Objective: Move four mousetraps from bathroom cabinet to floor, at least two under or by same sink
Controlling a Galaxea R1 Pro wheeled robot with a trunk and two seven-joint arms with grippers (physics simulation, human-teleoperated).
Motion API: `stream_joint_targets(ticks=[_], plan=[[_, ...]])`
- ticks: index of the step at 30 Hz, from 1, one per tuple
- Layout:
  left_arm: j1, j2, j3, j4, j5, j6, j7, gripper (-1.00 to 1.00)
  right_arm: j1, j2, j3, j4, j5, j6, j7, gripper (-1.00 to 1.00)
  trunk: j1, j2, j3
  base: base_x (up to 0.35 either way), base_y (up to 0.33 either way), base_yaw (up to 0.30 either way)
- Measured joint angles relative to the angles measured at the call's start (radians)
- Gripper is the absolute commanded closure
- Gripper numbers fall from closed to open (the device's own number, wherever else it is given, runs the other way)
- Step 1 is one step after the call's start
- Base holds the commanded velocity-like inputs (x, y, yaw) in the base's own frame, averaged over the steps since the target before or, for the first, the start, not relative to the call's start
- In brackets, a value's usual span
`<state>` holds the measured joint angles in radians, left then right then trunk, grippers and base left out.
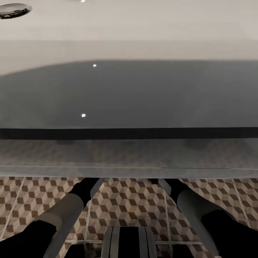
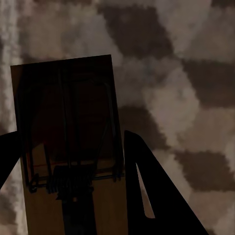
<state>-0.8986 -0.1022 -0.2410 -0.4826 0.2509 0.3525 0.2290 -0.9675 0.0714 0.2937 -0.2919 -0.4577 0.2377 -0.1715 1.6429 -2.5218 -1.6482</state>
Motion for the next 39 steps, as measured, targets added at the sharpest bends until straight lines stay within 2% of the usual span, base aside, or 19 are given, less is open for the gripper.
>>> stream_joint_targets(ticks=[39], plan=[[-0.005, 0.000, -0.001, 0.023, -0.003, 0.000, 0.000, 1.00, 0.004, 0.000, -0.004, 0.001, -0.004, -0.003, 0.000, 1.00, 0.000, 0.000, 0.006, 0.000, 0.000, 0.000]])
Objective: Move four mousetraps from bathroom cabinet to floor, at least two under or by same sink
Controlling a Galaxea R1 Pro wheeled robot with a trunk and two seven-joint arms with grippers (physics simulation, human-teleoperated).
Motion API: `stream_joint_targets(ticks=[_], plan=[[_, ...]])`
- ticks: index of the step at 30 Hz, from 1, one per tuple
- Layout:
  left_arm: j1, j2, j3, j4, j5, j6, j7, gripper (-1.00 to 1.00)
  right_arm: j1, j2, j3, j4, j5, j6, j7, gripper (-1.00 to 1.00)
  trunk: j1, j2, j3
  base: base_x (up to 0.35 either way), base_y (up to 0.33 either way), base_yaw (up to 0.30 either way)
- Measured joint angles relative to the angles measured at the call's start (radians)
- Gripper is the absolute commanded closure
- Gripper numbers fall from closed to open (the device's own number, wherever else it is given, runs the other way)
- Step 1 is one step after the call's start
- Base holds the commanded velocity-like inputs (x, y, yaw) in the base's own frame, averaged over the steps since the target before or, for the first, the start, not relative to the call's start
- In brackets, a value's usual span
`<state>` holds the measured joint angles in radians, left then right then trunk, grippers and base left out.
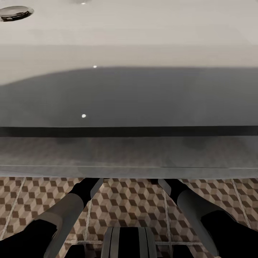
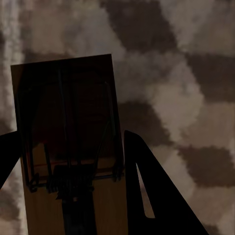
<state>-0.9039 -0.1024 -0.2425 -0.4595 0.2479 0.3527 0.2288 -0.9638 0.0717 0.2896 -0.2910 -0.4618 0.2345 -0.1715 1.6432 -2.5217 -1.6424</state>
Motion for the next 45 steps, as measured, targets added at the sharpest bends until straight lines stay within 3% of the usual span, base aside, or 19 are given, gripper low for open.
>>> stream_joint_targets(ticks=[45], plan=[[-0.006, 0.002, 0.002, -0.024, 0.005, 0.000, 0.000, 1.00, -0.019, -0.003, 0.002, -0.015, 0.002, 0.000, -0.001, 1.00, 0.000, 0.000, 0.000, -0.015, 0.000, 0.000]])
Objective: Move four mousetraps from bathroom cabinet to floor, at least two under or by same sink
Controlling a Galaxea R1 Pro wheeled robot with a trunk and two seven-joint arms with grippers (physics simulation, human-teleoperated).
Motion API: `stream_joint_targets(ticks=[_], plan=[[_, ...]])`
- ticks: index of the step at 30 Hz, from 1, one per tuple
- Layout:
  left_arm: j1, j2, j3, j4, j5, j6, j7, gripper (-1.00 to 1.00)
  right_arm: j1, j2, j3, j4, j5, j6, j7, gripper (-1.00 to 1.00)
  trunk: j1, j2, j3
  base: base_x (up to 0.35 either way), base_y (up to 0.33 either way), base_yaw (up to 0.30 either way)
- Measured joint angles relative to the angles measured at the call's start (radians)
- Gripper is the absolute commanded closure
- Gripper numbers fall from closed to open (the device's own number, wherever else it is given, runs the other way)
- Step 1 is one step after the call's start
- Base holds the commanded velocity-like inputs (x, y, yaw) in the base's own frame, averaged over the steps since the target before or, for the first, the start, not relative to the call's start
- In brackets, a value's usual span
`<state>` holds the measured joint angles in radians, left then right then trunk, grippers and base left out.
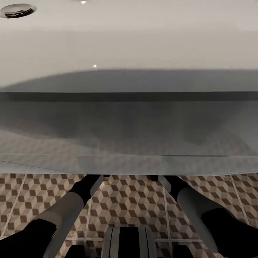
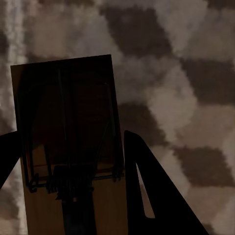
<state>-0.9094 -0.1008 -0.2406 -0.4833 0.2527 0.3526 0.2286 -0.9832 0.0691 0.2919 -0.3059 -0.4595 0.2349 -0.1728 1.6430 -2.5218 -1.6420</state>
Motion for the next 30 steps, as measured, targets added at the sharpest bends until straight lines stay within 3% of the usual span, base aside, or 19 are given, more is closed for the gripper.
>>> stream_joint_targets(ticks=[30], plan=[[0.001, -0.001, 0.000, -0.020, 0.001, 0.000, 0.000, 1.00, 0.003, -0.001, -0.001, -0.008, 0.002, 0.001, 0.000, 1.00, 0.000, 0.000, 0.000, 0.000, 0.000, 0.000]])
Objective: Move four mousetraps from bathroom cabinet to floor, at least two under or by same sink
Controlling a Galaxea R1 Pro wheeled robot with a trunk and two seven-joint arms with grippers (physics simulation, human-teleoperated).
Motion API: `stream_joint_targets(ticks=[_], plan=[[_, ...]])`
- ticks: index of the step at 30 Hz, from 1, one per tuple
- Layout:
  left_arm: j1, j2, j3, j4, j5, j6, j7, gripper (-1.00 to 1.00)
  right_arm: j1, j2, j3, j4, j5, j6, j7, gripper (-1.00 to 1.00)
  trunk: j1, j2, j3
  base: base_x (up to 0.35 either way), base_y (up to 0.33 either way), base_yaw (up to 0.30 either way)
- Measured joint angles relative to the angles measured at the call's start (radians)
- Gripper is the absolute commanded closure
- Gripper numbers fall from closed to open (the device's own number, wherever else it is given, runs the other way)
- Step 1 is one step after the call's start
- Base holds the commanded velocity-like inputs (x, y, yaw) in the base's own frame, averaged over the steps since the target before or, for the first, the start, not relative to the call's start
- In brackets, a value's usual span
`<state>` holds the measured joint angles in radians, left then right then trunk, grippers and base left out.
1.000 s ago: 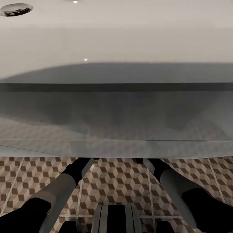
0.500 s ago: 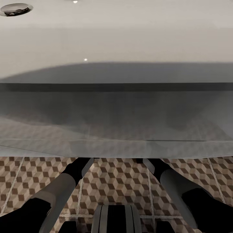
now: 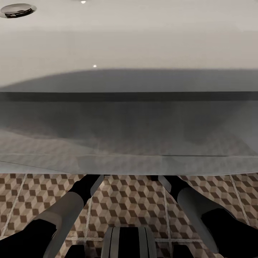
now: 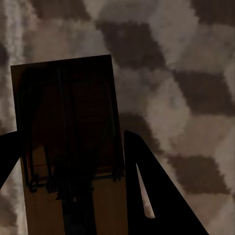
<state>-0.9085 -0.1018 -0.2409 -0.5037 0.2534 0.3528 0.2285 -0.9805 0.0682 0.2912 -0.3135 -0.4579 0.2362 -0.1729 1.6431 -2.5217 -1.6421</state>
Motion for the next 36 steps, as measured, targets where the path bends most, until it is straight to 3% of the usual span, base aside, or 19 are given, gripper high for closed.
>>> stream_joint_targets(ticks=[36], plan=[[0.000, -0.002, -0.001, 0.001, 0.000, -0.002, 0.000, 1.00, 0.000, -0.001, 0.004, 0.000, 0.004, 0.000, 0.000, 1.00, 0.000, 0.000, 0.000, 0.000, 0.000, 0.000]])
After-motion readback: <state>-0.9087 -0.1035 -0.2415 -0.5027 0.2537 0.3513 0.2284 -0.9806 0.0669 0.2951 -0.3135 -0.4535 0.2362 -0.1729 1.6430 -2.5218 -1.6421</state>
